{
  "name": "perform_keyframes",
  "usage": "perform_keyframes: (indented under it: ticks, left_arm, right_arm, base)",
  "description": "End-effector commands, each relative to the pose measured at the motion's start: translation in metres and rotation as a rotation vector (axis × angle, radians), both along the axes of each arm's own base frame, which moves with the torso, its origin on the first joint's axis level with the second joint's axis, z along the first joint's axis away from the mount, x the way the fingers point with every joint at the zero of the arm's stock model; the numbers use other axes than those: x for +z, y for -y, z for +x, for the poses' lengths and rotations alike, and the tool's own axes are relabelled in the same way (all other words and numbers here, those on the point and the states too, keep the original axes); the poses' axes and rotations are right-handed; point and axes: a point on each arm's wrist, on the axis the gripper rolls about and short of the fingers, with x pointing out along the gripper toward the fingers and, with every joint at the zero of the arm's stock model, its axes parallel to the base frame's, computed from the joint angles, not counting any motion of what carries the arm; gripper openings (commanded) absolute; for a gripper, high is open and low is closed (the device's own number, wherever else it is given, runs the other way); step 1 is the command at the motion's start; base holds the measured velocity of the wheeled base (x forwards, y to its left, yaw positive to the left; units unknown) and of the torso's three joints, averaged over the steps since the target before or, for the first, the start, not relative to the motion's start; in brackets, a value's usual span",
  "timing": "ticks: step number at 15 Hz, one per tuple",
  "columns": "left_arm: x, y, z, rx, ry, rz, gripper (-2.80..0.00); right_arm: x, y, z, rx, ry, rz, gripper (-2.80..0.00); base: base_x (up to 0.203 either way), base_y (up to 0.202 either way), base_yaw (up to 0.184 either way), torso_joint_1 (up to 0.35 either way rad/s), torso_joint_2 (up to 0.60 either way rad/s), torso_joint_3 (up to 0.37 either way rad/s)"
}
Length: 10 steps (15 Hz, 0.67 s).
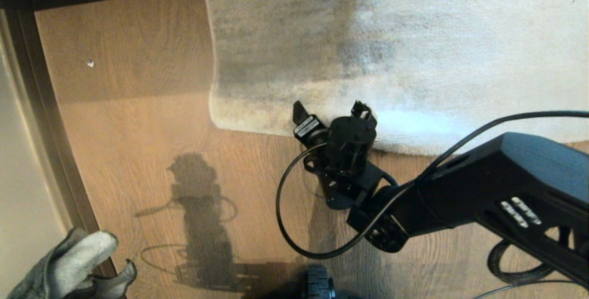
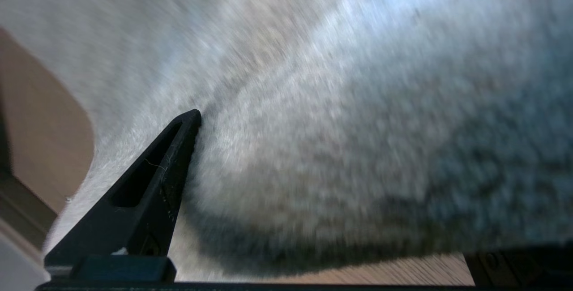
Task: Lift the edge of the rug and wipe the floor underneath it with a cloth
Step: Lift up the carpet
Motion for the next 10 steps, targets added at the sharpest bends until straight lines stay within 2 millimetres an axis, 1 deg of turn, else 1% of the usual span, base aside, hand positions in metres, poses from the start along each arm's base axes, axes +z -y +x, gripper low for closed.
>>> perform_keyframes:
  ticks: [1,3,5,9,10]
  left_arm:
    - [0.000,0.000,0.000,0.001,0.000,-0.001,-2.80]
    - [0.000,0.000,0.000,-0.001,0.000,-0.001,-2.80]
    - [0.000,0.000,0.000,0.001,0.000,-0.001,-2.80]
    - [0.000,0.000,0.000,0.001,0.000,-0.001,-2.80]
    - [0.000,0.000,0.000,0.000,0.000,-0.001,-2.80]
  right_arm:
    - [0.031,0.013,-0.011,-0.007,0.038,0.025,0.00]
    - [0.042,0.022,-0.012,-0.032,0.055,-0.025,0.00]
    - [0.043,0.031,-0.006,-0.053,0.052,-0.092,0.00]
    - [0.049,0.062,0.017,-0.073,0.095,-0.229,0.00]
    - [0.051,0.069,0.020,-0.066,0.104,-0.261,0.00]
  base:
    - [0.000,0.000,0.000,0.000,0.00,0.000]
    - [0.000,0.000,0.000,0.000,0.00,0.000]
    - [0.000,0.000,0.000,0.000,0.00,0.000]
    - [0.000,0.000,0.000,0.000,0.00,0.000]
    - [0.000,0.000,0.000,0.000,0.00,0.000]
